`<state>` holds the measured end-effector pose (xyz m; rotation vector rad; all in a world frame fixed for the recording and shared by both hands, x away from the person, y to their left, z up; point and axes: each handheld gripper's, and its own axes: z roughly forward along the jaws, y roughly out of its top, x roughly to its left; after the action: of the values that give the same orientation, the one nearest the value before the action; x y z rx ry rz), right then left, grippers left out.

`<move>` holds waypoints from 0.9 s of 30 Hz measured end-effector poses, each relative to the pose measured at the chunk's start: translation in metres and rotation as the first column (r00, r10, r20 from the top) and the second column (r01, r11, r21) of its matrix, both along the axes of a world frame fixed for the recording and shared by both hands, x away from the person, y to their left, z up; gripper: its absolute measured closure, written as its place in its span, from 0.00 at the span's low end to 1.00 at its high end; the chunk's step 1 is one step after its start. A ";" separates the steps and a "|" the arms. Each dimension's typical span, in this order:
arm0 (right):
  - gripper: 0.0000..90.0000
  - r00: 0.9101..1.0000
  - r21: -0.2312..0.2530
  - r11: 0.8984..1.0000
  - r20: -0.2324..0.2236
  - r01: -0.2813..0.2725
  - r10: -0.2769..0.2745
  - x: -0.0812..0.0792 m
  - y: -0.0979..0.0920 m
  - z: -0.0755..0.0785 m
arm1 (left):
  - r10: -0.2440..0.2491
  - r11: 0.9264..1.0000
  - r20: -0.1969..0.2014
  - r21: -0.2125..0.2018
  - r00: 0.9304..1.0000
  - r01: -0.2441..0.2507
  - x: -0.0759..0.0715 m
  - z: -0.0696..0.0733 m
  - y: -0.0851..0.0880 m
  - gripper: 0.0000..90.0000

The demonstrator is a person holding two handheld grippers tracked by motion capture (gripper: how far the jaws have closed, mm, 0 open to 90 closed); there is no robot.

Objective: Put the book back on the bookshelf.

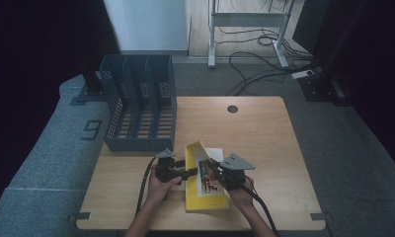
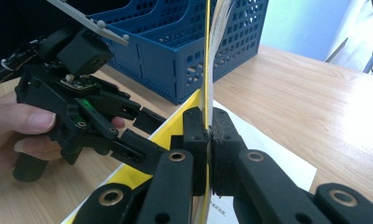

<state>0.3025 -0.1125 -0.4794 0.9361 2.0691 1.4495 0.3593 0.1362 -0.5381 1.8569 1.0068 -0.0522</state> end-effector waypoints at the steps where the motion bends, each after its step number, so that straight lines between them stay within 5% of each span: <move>1: 0.95 1.000 0.000 1.000 0.000 0.000 0.000 0.000 0.000 0.000 | 0.000 1.000 0.000 0.000 1.000 0.000 0.000 0.000 0.000 0.25; 12: 0.95 1.000 -0.005 1.000 0.009 -0.015 0.015 -0.002 0.000 0.001 | -0.003 1.000 -0.005 -0.012 1.000 0.003 0.000 -0.001 -0.001 0.26; 19: 0.95 0.999 -0.001 0.999 0.022 -0.036 0.036 -0.007 0.002 0.006 | -0.021 0.998 -0.002 -0.057 1.000 0.021 0.000 0.000 0.000 0.24; 27: 0.95 0.999 0.002 0.999 0.014 -0.036 0.036 -0.006 0.001 0.004 | -0.013 0.999 0.003 -0.031 1.000 0.013 -0.001 -0.001 -0.001 0.25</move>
<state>0.2967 -0.1117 -0.4753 0.8917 2.0846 1.4723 0.3587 0.1357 -0.5394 1.8343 0.9866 -0.0723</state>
